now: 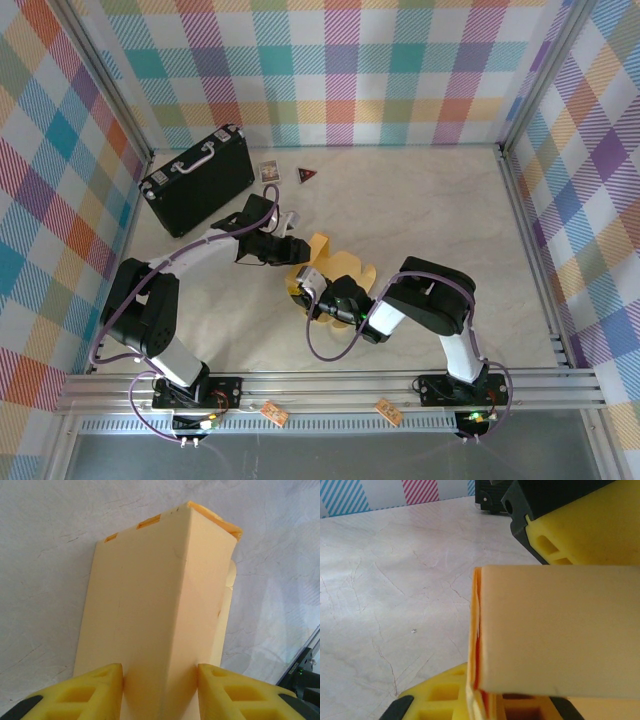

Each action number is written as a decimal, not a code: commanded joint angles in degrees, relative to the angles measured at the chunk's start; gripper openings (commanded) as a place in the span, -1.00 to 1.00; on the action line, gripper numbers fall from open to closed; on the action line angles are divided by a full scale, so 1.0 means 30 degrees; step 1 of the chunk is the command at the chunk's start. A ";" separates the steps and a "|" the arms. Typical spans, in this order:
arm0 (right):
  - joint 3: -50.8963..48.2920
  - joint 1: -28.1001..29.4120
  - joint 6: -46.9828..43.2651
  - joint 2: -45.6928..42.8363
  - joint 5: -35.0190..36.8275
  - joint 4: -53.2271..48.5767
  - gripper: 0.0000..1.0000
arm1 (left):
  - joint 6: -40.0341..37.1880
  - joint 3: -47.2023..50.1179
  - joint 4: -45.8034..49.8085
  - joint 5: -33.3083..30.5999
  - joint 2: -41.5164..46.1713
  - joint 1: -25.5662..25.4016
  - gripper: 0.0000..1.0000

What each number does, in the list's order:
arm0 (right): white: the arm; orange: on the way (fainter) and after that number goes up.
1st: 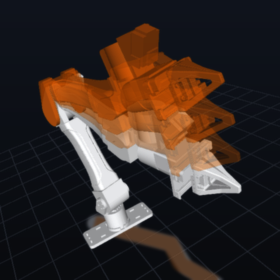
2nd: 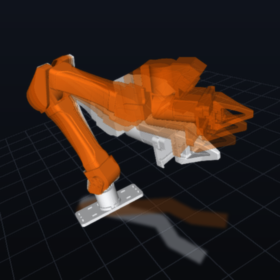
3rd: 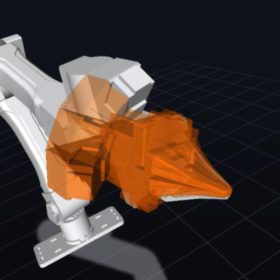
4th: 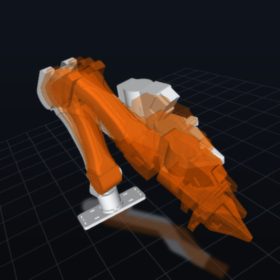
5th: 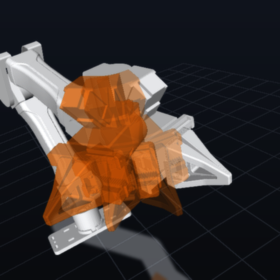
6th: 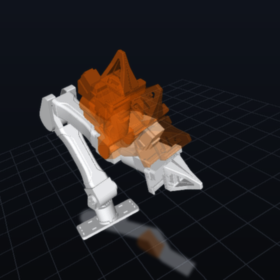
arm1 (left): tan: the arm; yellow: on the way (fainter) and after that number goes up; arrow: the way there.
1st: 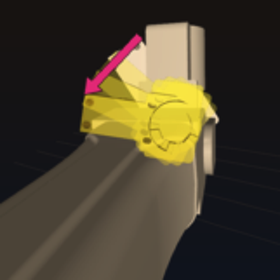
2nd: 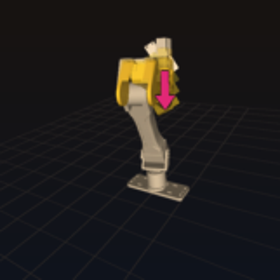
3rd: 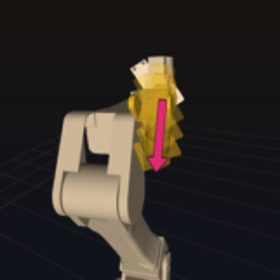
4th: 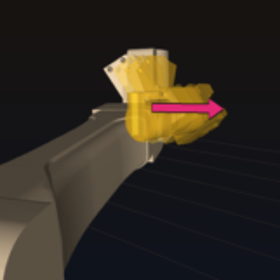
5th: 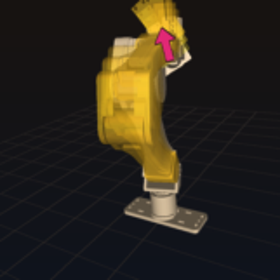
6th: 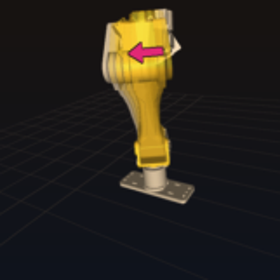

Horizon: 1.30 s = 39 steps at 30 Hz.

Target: Fold the paper box

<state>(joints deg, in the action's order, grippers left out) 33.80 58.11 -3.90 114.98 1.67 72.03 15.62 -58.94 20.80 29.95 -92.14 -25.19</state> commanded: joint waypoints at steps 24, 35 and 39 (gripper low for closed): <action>-0.1028 -0.2193 0.2776 -1.1764 0.1002 -1.7416 0.19 | -0.0090 0.0648 0.2294 -0.1130 -0.0250 0.0061 -0.19; 0.1180 -1.0377 0.6394 -1.4230 -0.4723 -2.4034 0.23 | -0.0260 0.0366 0.2663 -0.1511 -0.0511 0.0069 -0.19; 0.4562 -1.2581 0.6151 -1.0290 -0.7151 -2.5566 0.13 | -0.0267 0.0369 0.2595 -0.1409 -0.0430 0.0069 -0.19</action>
<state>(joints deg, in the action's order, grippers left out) 41.89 22.17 13.58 78.65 -10.74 2.31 15.55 -59.07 20.97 29.36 -92.12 -25.19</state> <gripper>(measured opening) 0.570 0.407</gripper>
